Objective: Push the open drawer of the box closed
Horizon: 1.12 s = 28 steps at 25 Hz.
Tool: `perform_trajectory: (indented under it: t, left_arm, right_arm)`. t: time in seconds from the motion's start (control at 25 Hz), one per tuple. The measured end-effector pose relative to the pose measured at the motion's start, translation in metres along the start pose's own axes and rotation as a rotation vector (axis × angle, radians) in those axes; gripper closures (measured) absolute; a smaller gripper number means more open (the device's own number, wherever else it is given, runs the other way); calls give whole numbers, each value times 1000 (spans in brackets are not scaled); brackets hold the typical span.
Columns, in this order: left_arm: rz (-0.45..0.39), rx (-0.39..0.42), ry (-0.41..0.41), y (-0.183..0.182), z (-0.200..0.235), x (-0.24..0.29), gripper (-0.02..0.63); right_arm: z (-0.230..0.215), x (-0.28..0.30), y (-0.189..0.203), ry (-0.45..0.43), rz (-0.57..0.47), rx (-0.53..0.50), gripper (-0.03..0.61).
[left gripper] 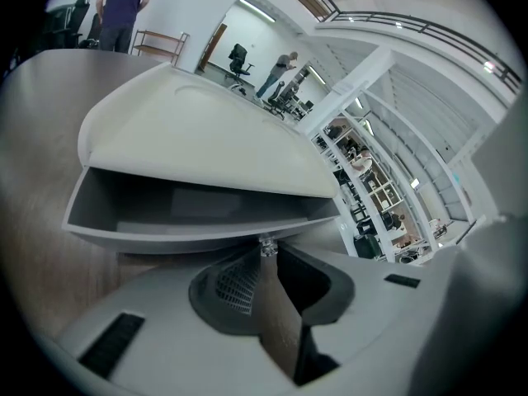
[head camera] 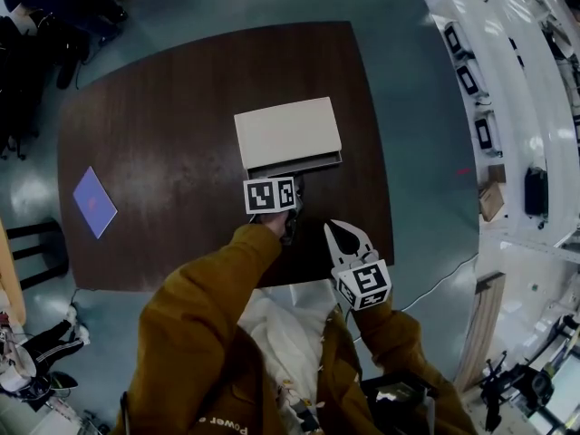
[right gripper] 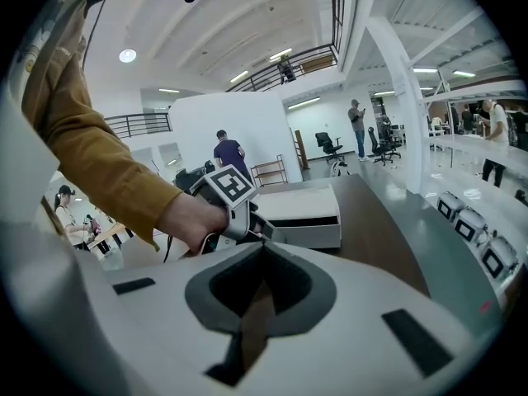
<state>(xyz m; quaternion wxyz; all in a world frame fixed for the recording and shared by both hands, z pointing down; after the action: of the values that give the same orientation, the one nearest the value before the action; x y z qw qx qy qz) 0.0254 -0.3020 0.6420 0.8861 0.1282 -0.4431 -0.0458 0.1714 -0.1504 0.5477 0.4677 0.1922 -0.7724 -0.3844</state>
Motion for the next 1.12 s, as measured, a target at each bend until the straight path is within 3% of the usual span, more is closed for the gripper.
perform_trajectory:
  t: [1.12]
  left_arm:
    - [-12, -5, 22, -30, 19, -3, 545]
  right_arm:
    - [7, 42, -25, 43, 4, 10, 575]
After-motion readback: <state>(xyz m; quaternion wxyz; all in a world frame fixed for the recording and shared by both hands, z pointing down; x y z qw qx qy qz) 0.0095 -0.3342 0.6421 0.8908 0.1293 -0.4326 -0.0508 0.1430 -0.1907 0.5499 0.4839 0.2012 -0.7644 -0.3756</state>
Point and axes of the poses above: the fingertips, and each gripper's own axes: x forward along the fingers, z to its left, y out of its underside, the point moved 9 cm from there along -x, backward along the fingers, and after that the axes turned 7 degrees about z, right-handed, at the moved point
